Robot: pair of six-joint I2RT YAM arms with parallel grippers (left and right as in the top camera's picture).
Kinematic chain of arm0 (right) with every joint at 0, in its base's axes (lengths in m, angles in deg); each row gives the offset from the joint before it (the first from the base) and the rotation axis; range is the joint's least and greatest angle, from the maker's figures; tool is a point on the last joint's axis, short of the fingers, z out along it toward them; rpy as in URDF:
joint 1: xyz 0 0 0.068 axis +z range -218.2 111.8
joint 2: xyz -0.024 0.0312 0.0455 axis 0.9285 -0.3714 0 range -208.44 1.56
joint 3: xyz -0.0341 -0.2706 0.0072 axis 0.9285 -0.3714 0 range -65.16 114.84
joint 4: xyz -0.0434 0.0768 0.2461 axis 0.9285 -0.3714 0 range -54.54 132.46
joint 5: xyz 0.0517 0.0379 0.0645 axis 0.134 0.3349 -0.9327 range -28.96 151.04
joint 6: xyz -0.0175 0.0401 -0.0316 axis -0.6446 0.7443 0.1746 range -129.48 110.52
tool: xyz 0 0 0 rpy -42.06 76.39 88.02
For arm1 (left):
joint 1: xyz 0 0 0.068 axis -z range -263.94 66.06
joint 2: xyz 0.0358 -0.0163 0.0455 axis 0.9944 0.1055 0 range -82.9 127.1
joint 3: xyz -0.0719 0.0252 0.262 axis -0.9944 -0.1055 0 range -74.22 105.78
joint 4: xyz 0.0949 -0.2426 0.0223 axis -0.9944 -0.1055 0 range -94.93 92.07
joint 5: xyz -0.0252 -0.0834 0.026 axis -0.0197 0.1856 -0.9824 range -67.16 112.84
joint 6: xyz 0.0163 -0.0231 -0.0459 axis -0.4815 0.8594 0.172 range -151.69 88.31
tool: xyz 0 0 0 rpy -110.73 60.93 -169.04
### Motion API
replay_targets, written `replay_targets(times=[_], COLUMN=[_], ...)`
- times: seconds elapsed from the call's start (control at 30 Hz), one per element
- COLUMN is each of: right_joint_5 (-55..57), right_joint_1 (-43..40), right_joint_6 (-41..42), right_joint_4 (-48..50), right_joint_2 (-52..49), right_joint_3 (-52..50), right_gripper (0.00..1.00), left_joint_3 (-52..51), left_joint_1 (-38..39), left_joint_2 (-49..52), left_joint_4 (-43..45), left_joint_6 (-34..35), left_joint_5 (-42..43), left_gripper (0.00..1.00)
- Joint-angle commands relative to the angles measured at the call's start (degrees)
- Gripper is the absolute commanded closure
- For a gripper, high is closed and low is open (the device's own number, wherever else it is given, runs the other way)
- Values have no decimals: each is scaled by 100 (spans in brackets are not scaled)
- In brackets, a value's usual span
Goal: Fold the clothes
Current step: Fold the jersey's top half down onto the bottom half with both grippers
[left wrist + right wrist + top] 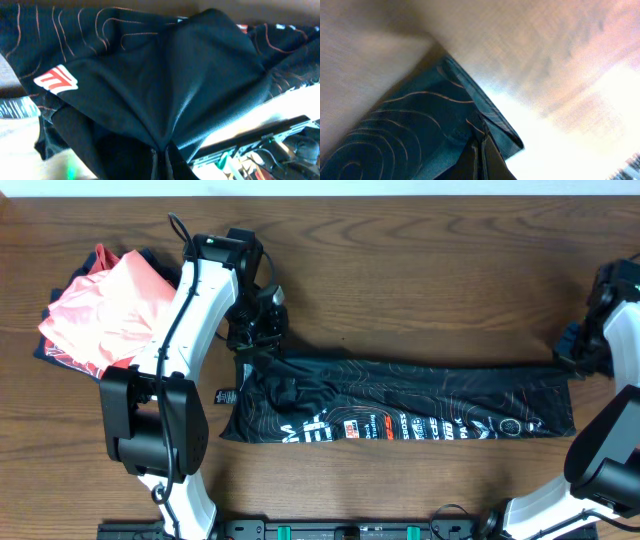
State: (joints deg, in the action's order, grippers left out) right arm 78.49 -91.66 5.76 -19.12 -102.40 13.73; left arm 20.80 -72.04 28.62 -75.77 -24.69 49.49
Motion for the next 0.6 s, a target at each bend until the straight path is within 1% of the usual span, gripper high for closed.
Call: replay_targets(times=[0.0, 0.17, 0.4, 0.43, 0.47, 0.5, 0.53, 0.57], right_joint_5=[352, 240, 160, 160, 160, 162, 162, 160], right_joint_1=[-234, -339, -337, -337, -337, -337, -337, -337], right_joint_6=[-48, -50, -52, -52, -52, -52, -52, -52], right_joint_4=[-138, -363, -426, -428, -437, -455, -472, -496], right_joint_2=[-20, -20, -20, -20, -20, -20, -20, -20], right_joint_3=[2, 2, 0, 0, 0, 0, 0, 0], right_gripper=[99, 99, 99, 98, 91, 83, 71, 63], left_joint_3=[-164, -549, -1261, -1355, -1434, -1508, -1550, -1580], left_joint_1=[42, 138, 168, 168, 168, 168, 168, 168], left_joint_2=[-63, -63, -63, -63, -63, -63, -63, -63], left_joint_4=[-175, -289, -293, -291, -293, -348, -428, -505], left_joint_6=[-195, -232, -221, -221, -221, -221, -225, -225], left_joint_5=[-33, -35, -33, -33, -33, -33, -33, -33], left_gripper=[94, 94, 94, 94, 94, 92, 77, 62])
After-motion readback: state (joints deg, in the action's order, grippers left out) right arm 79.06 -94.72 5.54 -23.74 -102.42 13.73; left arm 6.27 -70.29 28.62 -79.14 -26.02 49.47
